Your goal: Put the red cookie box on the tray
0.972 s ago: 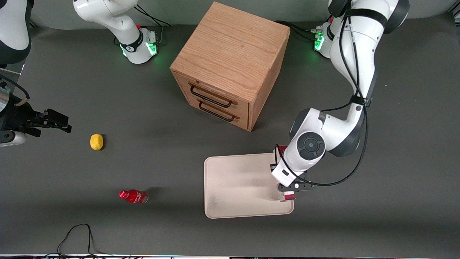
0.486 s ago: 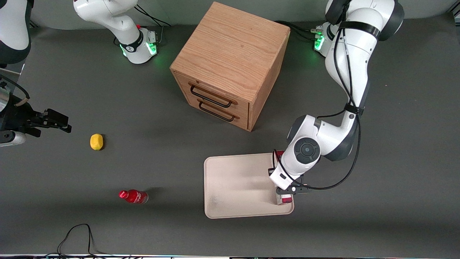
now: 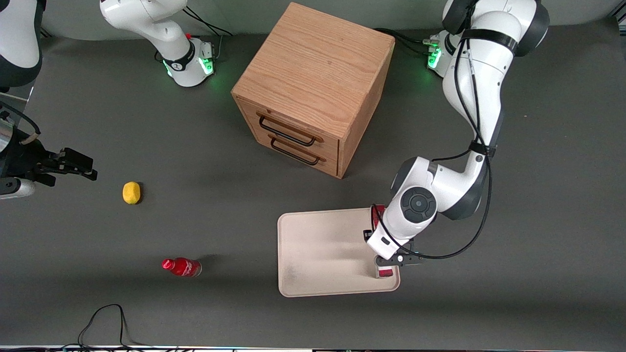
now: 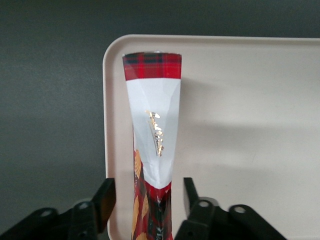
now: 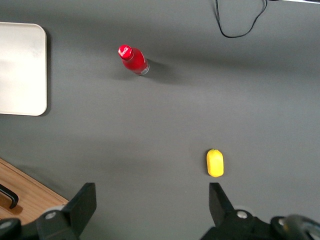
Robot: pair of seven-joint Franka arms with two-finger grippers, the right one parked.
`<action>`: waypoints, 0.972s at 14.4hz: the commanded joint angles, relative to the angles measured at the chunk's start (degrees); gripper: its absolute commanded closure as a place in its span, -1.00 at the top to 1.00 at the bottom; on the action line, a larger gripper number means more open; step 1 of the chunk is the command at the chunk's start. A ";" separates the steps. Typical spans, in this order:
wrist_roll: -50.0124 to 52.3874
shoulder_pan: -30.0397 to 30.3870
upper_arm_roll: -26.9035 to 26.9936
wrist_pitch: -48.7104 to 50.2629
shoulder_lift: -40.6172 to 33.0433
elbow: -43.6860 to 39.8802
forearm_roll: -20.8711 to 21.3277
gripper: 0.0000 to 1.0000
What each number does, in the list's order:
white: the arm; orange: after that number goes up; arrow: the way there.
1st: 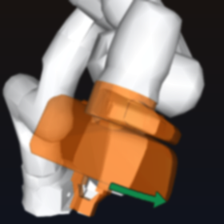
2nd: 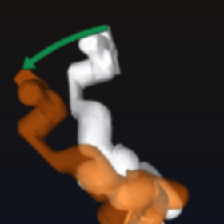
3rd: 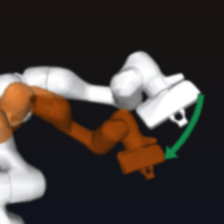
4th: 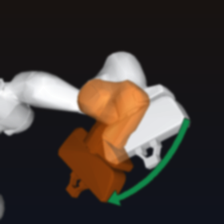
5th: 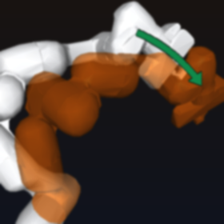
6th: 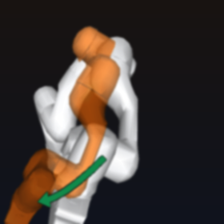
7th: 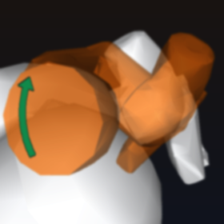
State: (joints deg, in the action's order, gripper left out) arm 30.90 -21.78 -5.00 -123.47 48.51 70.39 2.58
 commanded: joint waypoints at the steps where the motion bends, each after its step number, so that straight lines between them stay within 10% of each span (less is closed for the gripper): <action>1: 3.01 -0.10 0.16 4.70 -4.28 -0.43 0.41 1.00; 14: 1.88 0.60 -0.72 40.59 -36.19 0.28 0.49 1.00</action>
State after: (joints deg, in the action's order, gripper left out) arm 32.73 -21.72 -5.65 -83.64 15.96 68.44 2.57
